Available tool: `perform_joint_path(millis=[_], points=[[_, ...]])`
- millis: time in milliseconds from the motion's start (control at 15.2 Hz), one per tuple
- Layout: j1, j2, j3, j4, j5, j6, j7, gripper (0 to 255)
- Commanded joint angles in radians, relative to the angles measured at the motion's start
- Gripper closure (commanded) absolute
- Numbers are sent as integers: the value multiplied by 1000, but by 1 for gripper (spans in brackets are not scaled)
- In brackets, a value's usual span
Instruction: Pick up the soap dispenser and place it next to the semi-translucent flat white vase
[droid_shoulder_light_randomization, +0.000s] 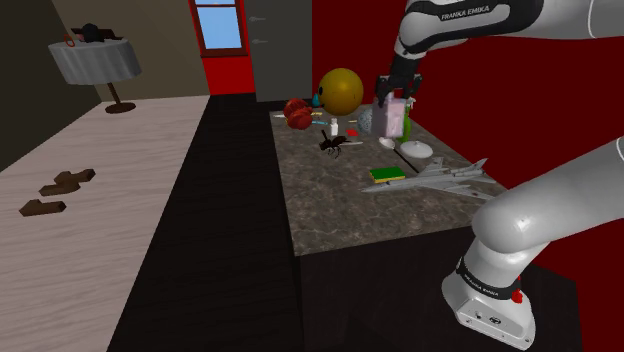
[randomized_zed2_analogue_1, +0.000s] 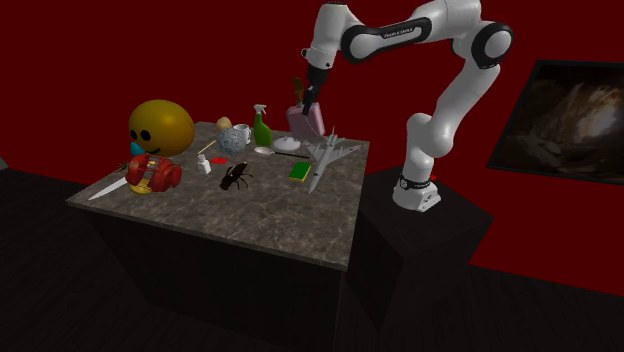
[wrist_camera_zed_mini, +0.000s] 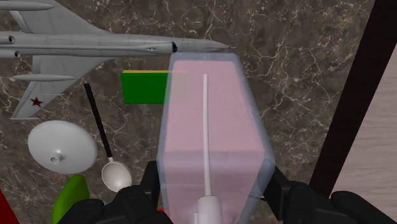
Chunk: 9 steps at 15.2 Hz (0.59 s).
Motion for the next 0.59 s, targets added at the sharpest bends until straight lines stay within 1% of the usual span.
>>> perform_joint_path(millis=[0,528], points=[[-15,16,-41,-6,-7,26,-52,255],[-66,117,-197,36,-8,95,-252,255]])
